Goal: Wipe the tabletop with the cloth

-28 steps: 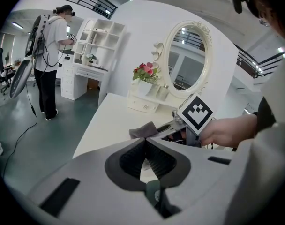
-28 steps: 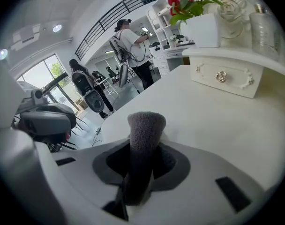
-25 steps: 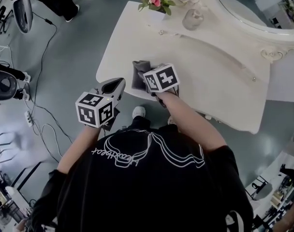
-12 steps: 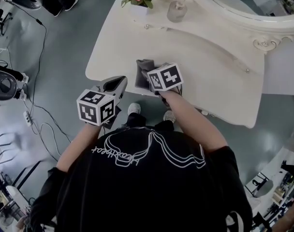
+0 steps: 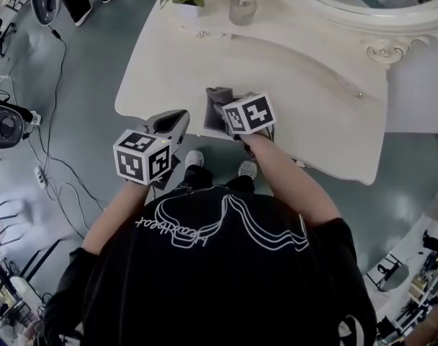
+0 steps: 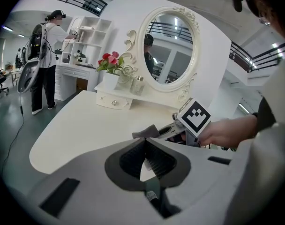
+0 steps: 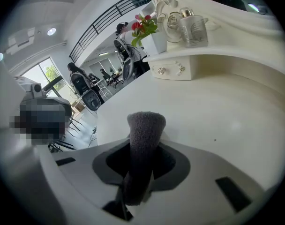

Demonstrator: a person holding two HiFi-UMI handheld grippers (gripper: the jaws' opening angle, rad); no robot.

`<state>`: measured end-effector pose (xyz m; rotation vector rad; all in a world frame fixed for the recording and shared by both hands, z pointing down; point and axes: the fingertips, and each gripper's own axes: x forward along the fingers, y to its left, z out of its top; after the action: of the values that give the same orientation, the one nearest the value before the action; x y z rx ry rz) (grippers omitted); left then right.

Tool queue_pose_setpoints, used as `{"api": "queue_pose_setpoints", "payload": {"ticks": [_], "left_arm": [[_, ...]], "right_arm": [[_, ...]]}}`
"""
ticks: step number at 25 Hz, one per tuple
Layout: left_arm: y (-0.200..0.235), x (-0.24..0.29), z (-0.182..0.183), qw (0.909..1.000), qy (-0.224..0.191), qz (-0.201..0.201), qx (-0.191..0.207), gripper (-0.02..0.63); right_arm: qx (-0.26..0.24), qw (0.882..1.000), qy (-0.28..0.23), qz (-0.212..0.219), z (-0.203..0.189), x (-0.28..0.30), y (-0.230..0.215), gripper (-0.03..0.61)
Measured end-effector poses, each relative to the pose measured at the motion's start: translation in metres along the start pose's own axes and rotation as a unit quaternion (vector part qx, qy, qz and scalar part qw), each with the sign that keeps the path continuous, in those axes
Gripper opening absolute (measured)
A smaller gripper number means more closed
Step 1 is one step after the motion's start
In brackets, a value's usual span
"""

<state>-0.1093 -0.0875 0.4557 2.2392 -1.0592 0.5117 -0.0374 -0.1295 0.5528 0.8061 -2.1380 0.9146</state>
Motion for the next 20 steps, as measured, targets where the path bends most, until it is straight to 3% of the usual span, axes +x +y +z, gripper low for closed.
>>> {"api": "queue_pose_setpoints", "payload": {"ticks": [20], "left_arm": [[-0.093, 0.069, -0.001, 0.9991, 0.015, -0.035, 0.018, 0.003]], "right_arm": [[0.012, 1.000, -0.004, -0.022, -0.058, -0.080, -0.080, 0.094]]}}
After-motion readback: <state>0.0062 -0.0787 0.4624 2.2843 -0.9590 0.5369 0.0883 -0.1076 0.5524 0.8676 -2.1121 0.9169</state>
